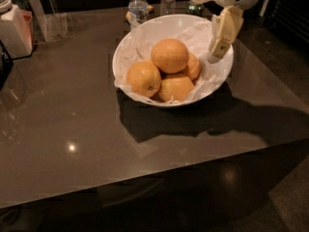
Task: Pick orange from white bowl
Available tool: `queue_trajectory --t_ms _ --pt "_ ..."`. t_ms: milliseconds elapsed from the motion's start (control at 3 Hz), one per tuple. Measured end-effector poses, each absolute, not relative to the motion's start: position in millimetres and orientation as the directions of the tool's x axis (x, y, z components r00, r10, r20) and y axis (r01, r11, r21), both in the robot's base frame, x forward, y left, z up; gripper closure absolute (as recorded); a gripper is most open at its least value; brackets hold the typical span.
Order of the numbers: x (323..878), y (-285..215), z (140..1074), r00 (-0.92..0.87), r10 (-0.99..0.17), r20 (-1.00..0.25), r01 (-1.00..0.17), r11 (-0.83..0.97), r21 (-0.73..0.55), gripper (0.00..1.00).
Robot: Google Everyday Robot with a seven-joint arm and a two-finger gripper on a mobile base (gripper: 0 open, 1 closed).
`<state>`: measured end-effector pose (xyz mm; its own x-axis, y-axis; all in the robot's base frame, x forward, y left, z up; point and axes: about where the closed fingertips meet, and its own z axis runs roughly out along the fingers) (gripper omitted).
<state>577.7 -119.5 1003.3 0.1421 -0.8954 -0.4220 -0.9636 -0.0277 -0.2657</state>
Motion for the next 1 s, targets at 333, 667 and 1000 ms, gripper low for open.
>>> queue_trajectory --t_ms 333,667,1000 --pt "599 -99 979 0.165 -0.869 -0.467 -0.975 -0.073 -0.209 0.00" --pt "613 -85 960 0.165 -0.849 -0.502 -0.982 -0.093 -0.164 0.00" --pt "619 -81 945 0.135 -0.837 -0.530 -0.989 -0.082 -0.121 0.00"
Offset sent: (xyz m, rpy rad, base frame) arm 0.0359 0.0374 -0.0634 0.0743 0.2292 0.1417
